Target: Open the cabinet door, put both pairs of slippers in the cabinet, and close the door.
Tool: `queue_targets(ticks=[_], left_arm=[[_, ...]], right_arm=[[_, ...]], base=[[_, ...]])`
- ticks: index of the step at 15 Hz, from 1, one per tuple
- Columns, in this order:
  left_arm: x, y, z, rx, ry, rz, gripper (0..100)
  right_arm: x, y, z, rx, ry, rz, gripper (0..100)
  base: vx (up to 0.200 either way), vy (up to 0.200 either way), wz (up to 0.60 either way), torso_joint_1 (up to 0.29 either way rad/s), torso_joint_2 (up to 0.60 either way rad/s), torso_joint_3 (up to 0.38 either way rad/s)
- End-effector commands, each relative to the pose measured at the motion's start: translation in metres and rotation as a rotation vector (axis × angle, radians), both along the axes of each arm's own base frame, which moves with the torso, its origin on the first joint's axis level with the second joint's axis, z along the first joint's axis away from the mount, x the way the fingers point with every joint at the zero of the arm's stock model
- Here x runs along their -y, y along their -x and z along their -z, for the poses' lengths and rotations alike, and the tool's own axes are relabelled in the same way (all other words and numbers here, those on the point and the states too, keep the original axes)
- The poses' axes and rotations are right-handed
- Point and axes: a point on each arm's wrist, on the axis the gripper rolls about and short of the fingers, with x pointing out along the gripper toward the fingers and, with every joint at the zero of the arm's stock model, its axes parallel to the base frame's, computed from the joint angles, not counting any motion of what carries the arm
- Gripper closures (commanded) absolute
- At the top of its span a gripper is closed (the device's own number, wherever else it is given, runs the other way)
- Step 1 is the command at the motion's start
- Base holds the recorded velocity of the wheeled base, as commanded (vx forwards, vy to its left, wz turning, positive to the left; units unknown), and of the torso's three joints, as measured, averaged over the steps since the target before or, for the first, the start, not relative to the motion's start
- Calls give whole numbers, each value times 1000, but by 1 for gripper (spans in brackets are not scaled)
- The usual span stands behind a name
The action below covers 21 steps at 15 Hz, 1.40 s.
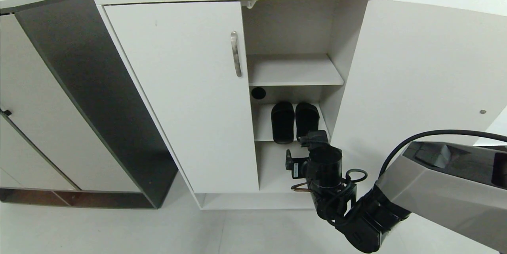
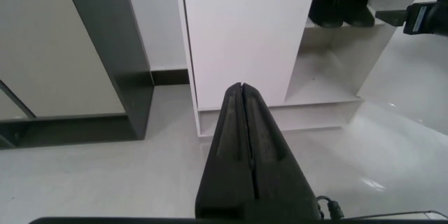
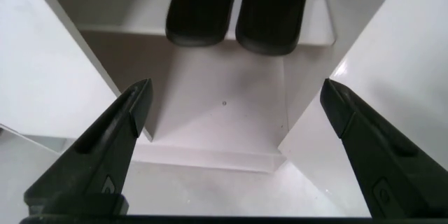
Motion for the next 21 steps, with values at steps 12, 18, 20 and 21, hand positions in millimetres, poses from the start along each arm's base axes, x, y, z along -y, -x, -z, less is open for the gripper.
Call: queue_targets(ticks=[12,18,20,21], left_arm=[[0,0,0,-1,-6,1,100],[0,0,0,-1,-6,1,100],[0,0,0,-1,-6,1,100],[0,0,0,-1,-6,1,100]], right_arm=[[10,19,-2,-24,37,-15,0],[10,22,9,-6,60,-30,0],[10,22,10,-8,68,-30,0],[10,22,11,-11,71,-30,0]], base=[[0,0,0,1,2,134],[0,33,0,0,1,1],[0,200,0,2,-2,7],[0,200,0,2,2,2]])
